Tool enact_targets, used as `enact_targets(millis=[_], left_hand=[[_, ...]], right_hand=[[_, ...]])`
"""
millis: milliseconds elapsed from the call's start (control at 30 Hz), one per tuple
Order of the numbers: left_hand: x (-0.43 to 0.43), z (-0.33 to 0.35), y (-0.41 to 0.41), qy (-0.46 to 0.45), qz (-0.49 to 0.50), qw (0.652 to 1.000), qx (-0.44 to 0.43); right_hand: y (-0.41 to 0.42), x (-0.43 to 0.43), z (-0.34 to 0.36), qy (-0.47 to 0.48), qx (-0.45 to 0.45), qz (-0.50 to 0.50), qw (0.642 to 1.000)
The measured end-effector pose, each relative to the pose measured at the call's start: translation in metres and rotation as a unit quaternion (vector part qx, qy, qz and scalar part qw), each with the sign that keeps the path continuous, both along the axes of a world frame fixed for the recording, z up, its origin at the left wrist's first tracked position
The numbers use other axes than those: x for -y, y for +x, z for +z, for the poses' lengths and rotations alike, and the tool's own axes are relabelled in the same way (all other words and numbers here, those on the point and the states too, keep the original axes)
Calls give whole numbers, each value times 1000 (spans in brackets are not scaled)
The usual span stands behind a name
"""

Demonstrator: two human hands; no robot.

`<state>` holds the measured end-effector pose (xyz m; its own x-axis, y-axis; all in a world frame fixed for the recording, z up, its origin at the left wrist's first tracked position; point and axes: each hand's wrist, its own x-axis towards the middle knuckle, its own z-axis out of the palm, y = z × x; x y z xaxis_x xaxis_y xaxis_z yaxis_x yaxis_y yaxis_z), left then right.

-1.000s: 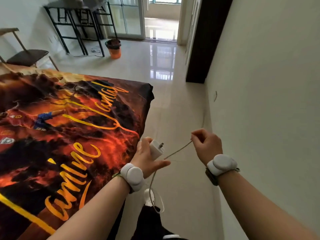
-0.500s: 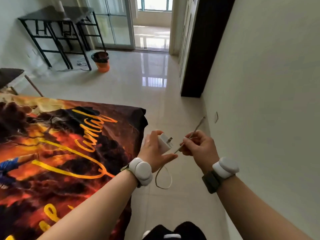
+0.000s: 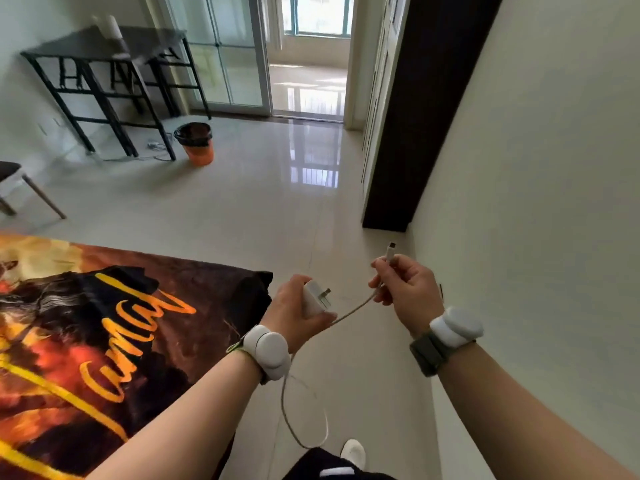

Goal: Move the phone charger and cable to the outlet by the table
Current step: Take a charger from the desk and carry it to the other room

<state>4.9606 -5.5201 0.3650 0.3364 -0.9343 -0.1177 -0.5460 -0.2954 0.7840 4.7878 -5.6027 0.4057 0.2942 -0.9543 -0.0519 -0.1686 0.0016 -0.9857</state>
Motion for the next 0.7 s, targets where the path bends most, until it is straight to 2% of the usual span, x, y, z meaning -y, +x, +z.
enact_targets(millis=[133, 367, 533, 700], left_hand=[[53, 4, 30, -8, 78, 996, -34], [139, 1, 114, 3, 187, 982, -38], [222, -6, 192, -7, 206, 974, -92], [296, 0, 263, -33, 200, 974, -98]], right_hand=[[17, 68, -6, -33, -47, 28, 998], [83, 184, -21, -51, -85, 76, 992], [158, 274, -19, -49, -86, 107, 989], [232, 351, -13, -42, -87, 126, 987]])
